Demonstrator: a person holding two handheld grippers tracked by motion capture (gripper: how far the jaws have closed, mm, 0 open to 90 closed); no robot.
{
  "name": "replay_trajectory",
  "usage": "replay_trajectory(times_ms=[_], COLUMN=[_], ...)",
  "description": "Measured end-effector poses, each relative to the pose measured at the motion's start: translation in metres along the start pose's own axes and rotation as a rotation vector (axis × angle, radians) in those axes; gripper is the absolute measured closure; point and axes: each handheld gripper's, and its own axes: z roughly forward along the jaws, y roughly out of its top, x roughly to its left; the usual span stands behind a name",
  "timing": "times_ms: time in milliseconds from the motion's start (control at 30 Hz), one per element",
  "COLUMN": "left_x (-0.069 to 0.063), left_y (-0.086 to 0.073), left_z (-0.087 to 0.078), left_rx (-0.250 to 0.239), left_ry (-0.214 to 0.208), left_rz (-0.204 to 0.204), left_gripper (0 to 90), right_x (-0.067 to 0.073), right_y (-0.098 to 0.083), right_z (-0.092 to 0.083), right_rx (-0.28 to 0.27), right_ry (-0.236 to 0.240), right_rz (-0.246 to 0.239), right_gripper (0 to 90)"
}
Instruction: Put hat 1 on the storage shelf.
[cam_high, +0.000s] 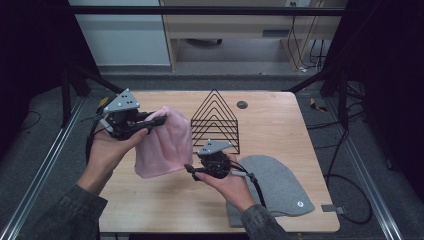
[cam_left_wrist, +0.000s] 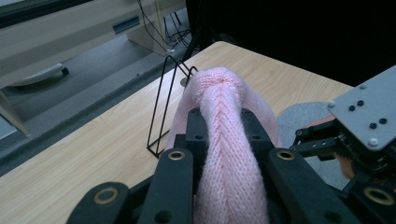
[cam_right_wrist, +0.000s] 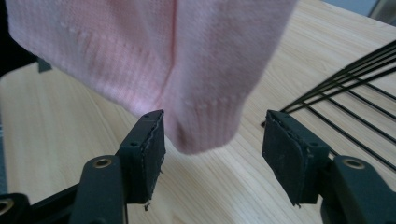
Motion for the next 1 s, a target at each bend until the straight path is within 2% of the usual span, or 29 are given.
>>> replay_trajectory(times_ms=[100,233,367,400,467,500,800,1000], left_x=[-0.001,-0.002,-0.001,0.000,0.001,0.001,0.005,0.011], left_y=[0.002,0.003,0.004,0.004,0.003,0.004,0.009,0.022], left_z=[0.001,0.001,0.000,0.000,0.000,0.000,0.000,-0.001], left_rx=[-0.002,-0.006,-0.002,-0.002,-0.004,-0.006,-0.010,-0.048], left_ry=[-0.011,-0.011,-0.016,-0.019,-0.026,-0.028,-0.045,-0.054], left_rz=[-0.006,-0.004,-0.002,-0.004,-0.009,-0.011,-0.007,-0.029], left_gripper=[77.3,77.3,77.3,77.2,77.2,77.1,76.6,76.5], right_x=[0.002,0.004,0.004,0.001,0.000,-0.004,-0.018,-0.030], right_y=[0.002,0.004,0.006,0.006,0.006,0.006,0.012,0.026], right_z=[0.003,0.006,0.009,0.007,0.005,0.002,-0.017,-0.035], right_rx=[0.005,0.004,0.011,0.006,0.003,0.001,0.013,0.021], right_ry=[0.028,0.040,0.034,0.042,0.045,0.051,0.052,0.035], right_rz=[0.000,-0.004,-0.027,-0.021,-0.023,-0.025,-0.037,-0.074], right_gripper=[41.2,45.0,61.1,70.0,72.5,77.8,81.4,82.2])
